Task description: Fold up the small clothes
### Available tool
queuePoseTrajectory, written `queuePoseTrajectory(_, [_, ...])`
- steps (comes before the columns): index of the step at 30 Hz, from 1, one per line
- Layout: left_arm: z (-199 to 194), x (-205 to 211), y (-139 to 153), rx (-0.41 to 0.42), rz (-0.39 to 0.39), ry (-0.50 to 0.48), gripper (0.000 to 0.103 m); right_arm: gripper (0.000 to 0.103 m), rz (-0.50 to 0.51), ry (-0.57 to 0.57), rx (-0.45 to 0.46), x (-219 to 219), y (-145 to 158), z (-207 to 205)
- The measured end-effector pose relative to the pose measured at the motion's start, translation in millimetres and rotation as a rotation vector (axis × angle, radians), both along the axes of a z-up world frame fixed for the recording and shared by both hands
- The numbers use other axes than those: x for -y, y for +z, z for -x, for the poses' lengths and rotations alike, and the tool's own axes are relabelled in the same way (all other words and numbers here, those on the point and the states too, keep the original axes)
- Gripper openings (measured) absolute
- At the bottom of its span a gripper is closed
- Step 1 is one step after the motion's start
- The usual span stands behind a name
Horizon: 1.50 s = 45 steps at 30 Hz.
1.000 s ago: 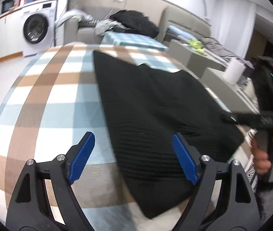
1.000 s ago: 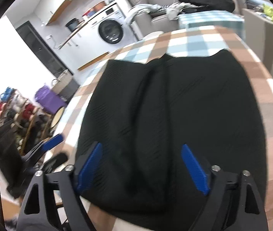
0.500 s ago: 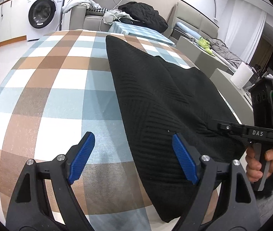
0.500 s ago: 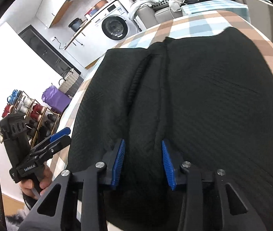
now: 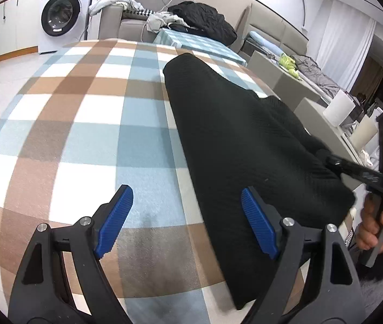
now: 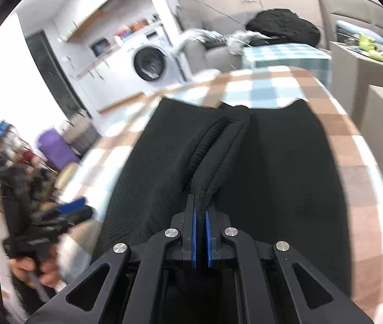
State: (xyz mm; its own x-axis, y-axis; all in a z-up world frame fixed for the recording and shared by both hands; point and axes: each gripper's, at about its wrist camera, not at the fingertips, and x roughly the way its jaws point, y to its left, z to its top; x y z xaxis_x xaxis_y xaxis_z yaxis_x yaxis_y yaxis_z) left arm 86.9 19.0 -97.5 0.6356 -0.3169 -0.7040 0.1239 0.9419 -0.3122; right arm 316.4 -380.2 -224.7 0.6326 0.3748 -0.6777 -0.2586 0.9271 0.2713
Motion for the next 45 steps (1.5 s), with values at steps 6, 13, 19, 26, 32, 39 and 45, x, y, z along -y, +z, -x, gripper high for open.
queuePoseTrajectory(6, [-3, 14, -11, -0.044, -0.003, -0.036, 0.081, 0.017, -0.012, -0.026, -0.133, 10, -26, -15])
queuePoseTrajectory(13, [-18, 25, -15, -0.07, -0.013, -0.023, 0.081, 0.035, 0.028, -0.017, -0.103, 8, -30, -14])
queuePoseTrajectory(19, [-48, 27, -17, -0.123, 0.077, -0.018, 0.081, 0.066, -0.011, -0.018, -0.058, 22, -16, -9])
queuePoseTrajectory(26, [-70, 36, -20, -0.125, 0.137, -0.008, 0.033, 0.068, -0.044, -0.048, -0.082, 31, -14, -14])
queuePoseTrajectory(32, [-64, 33, -17, -0.076, 0.089, 0.003, 0.016, 0.068, -0.053, -0.062, -0.073, 34, -10, -9])
queuePoseTrajectory(39, [-52, -4, -8, -0.05, 0.045, 0.044, 0.016, 0.068, -0.047, -0.031, -0.082, 23, -10, -8])
queuePoseTrajectory(45, [-41, -24, -4, -0.07, -0.02, 0.042, 0.025, 0.068, -0.096, 0.054, -0.082, -2, -15, -8])
